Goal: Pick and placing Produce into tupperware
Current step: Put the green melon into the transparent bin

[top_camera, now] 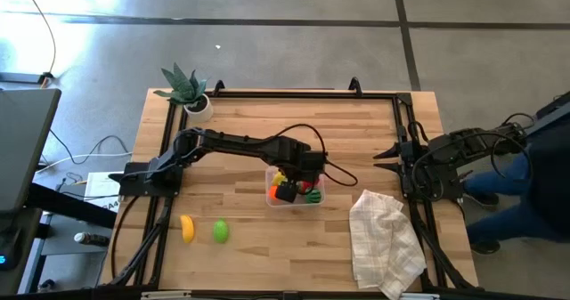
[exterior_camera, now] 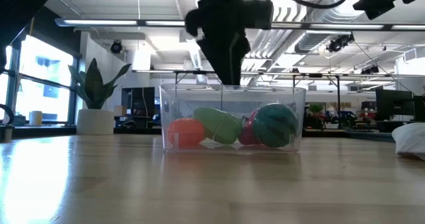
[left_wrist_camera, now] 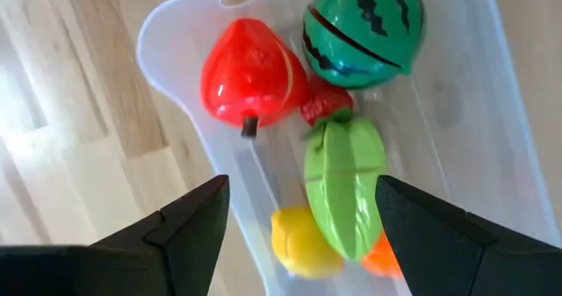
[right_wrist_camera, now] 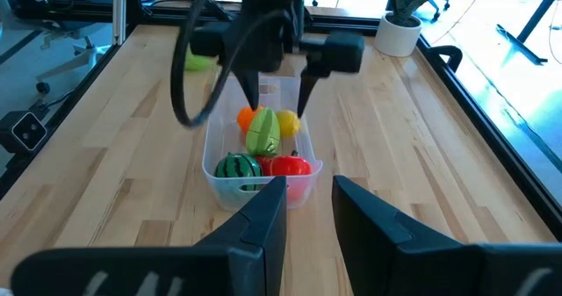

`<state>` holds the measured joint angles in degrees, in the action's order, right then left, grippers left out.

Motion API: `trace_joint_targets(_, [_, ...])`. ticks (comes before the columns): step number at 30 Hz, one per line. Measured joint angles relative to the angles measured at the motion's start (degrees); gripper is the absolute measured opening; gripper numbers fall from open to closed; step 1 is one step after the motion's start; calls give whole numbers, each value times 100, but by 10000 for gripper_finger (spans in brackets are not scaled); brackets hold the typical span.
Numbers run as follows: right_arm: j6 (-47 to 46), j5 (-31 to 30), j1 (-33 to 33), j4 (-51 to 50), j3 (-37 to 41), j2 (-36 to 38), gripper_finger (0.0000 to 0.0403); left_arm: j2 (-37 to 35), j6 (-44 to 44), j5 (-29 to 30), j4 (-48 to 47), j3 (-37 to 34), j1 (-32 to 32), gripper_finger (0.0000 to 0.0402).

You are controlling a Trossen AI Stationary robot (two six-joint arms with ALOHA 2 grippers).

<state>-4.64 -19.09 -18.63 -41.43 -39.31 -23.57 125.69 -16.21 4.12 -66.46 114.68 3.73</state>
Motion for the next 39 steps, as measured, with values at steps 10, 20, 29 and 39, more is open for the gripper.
trace_joint_targets(10, [0, 0, 0, 0, 0, 0, 84, 0, 110, 76, -2017, 1389, -265, 276])
trace_joint_targets(20, [0, 0, 0, 0, 0, -2, 84, -465, 1001, 204, -2364, 1882, -1151, 276])
trace_joint_targets(29, [0, 0, 0, 2, 0, -2, 84, -865, 2500, 304, -2352, 1877, -2267, 275])
trace_joint_targets(39, [0, 0, 0, 2, 0, -2, 84, -913, 4797, 291, -2346, 1838, -3395, 275])
